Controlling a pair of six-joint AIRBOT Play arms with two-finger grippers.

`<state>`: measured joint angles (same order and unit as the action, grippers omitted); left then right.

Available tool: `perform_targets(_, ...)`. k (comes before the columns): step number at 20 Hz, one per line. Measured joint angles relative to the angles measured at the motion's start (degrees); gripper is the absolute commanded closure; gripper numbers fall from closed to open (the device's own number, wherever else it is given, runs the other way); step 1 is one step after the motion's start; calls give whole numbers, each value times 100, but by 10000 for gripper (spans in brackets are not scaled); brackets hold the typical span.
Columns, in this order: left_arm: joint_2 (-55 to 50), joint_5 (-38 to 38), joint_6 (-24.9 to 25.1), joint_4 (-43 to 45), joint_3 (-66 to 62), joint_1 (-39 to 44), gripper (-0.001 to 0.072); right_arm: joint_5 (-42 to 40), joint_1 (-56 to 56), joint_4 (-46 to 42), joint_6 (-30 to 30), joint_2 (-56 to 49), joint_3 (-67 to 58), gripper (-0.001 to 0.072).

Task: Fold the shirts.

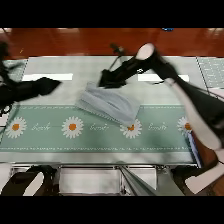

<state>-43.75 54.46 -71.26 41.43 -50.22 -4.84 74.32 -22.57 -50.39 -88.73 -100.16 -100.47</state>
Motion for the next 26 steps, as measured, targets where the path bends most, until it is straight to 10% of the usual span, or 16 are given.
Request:
perform_targets(4, 275, 391, 90, 55, -273, -743, 686, 944, 704, -3073, -811, 1923, 1108, 295)
perform_targets(7, 483, 592, 184, 92, 61, -1005, 686, 544, 1445, -3740, -1261, 3578, 3062, 295)
perform_targets(14, 640, 603, 254, -74, 1340, -938, 686, -1902, 2177, -1082, -758, 4562, 6684, 295)
perform_targets(23, 651, 238, 271, -114, 1705, -907, 686, -2625, 1491, 2610, 1816, 2009, 6376, 315)
perform_targets(26, 654, 177, 271, -116, 1718, -907, 686, -2660, 1241, 2796, 2026, 1482, 5827, 692)
